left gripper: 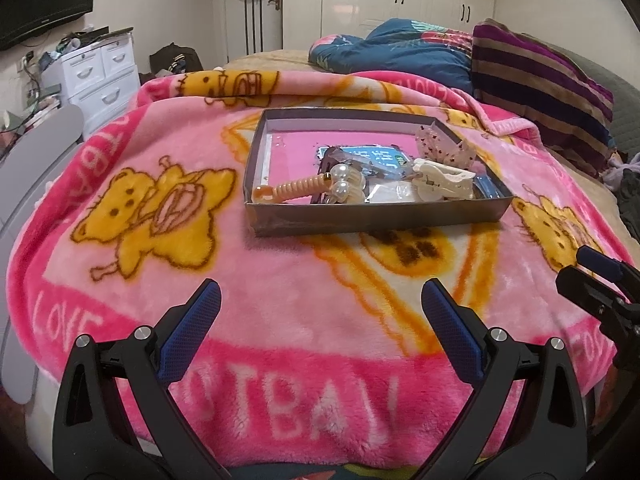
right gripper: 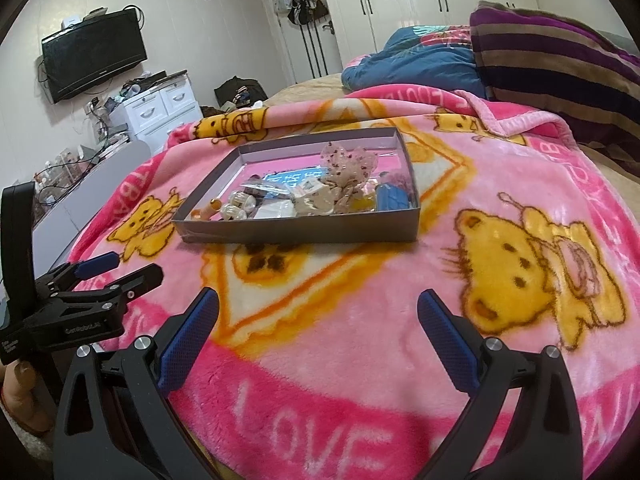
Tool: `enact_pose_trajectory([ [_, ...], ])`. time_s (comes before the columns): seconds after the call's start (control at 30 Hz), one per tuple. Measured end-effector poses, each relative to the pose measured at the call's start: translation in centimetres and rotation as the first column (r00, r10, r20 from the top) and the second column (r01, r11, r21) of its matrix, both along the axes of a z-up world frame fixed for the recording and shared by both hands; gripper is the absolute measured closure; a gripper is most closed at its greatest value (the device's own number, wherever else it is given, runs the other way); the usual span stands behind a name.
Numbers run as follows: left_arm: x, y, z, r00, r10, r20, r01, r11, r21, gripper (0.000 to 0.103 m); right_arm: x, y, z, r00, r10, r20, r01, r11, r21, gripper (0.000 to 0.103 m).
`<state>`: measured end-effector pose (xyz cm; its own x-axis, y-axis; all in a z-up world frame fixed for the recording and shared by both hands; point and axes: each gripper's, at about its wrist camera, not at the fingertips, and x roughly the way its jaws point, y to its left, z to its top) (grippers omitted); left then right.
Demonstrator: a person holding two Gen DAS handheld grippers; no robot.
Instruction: Organize jewelry
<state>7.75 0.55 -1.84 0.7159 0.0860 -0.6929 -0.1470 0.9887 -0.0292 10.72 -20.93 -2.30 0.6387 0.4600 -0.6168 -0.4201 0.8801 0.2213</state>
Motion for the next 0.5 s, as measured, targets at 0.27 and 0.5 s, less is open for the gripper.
enact_pose_trajectory([
  [0.27,4.3,7.9,-1.0,0.970,0.202,-0.132,-0.211,0.976,-0.058,0.009,7.0,-5.7,-0.7,0.979,-0.206,-0.011,0.204,0.975,-0.094,0.004],
  [0.5,11.4,21.7,-3.5,0.854,0.471,-0.222,-0.474,0.879,0.044,0.009,16.5,-15.9,-3.9,0.837,-0.542,-0.070,0.513,0.824,-0.241,0.004],
])
